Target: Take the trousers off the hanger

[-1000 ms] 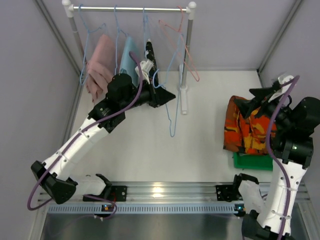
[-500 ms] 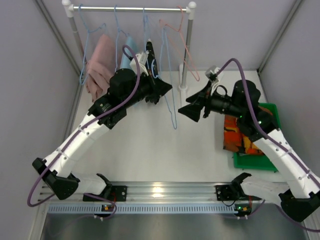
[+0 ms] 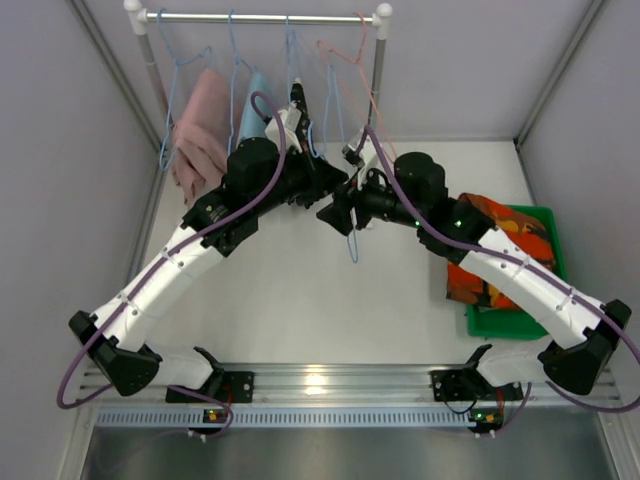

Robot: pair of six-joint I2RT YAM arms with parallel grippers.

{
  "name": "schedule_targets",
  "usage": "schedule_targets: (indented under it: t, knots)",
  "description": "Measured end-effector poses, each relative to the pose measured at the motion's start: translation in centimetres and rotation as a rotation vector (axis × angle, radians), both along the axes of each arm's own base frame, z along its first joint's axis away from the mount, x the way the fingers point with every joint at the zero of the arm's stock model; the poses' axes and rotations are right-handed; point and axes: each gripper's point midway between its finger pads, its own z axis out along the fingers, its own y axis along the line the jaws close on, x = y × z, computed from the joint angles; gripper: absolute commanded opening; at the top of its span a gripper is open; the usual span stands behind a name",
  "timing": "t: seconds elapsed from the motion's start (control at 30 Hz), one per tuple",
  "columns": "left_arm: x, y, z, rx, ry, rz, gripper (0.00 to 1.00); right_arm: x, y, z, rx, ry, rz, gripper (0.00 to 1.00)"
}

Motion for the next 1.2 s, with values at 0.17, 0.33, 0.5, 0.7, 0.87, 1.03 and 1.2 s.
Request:
schedule_targets:
  t: [0.17, 0.33, 0.5, 0.7, 0.87, 1.03, 1.2]
  knots:
    - [0.0, -0.1, 0.1, -0.007, 0.005, 0.001, 0.06, 1.0, 0.4, -1.2, -0.056, -0.025, -0.042, 0.04]
    - [0.1, -0.1, 0.3, -0.004, -0.011, 0.003, 0.46, 0.6, 0.2, -0.5, -0.021, -0.001, -0.04, 0.0]
    - [0.0, 0.4, 0.3, 0.018, -0.052, 0.004, 0.99, -1.2, -1.5, 2.1, 0.119, 0.076, -0.007, 0.0]
    - [-0.3, 1.2, 3.0, 0.037, -0.213, -0.005, 0.99, -2.2, -3.2, 4.3, 0.263, 0.18, -0.016, 0.0]
    - [-0.7, 2.6, 5.1, 0.071, -0.339, 0.01, 0.99, -2.4, -4.2, 4.0, 0.313, 0.246, -0.046, 0.0]
    - [-1.1, 3.7, 6.5, 0.101, -0.426, 0.022, 0.99, -2.8, -5.6, 3.6, 0.336, 0.282, -0.066, 0.0]
    - [-0.5, 5.1, 7.8, 0.146, -0.502, 0.086, 0.99, -3.8, -8.1, 5.3, 0.383, 0.239, -0.078, 0.0]
